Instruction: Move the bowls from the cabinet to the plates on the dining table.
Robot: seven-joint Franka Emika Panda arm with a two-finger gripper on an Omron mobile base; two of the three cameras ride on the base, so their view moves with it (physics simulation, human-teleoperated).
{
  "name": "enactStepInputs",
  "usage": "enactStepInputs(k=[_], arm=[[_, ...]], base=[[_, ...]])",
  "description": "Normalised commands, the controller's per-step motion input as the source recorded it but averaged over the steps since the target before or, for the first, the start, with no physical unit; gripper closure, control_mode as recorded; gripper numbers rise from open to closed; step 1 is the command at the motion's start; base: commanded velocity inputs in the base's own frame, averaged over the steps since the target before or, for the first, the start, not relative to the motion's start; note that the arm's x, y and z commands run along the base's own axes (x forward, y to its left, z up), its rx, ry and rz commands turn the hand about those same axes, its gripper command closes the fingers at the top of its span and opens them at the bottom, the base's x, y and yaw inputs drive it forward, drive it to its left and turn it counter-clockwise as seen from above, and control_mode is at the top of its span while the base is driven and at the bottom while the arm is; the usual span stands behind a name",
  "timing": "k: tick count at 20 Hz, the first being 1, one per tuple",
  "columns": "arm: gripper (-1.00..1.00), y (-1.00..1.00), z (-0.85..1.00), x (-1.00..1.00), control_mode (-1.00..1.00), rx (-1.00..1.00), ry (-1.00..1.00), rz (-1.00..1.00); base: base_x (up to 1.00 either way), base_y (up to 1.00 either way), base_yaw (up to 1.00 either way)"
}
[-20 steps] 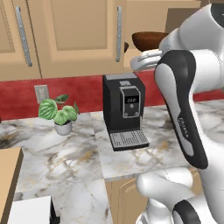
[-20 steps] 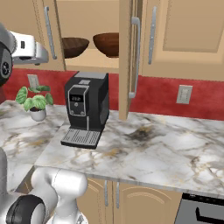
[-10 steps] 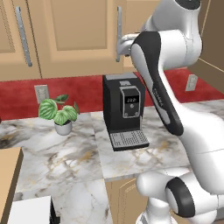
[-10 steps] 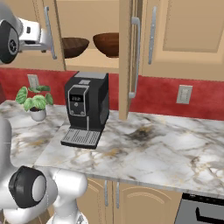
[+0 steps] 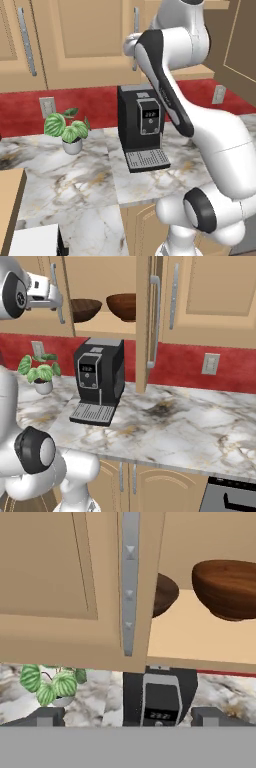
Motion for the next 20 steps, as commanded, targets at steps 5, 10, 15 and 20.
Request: enactStepInputs(k=[5,10,15,20], arm=[[-1.00,0.10,-0.12,0.50,-1.00,0.01,-0.02,0.00],[-1.00,0.00,-0.14,0.35,-1.00,0.00,-0.08,0.00],[-1.00,0.00,-0.09,0.33,-1.00,0.00,-0.08,0.00],[-1.00,0.00,-0.09,0.44,-1.00,0.00,-0.05,0.00]], base=[[0.00,0.00,0.00],[0.00,0.00,0.00],[0.00,0.00,0.00],[0.00,0.00,0.00]])
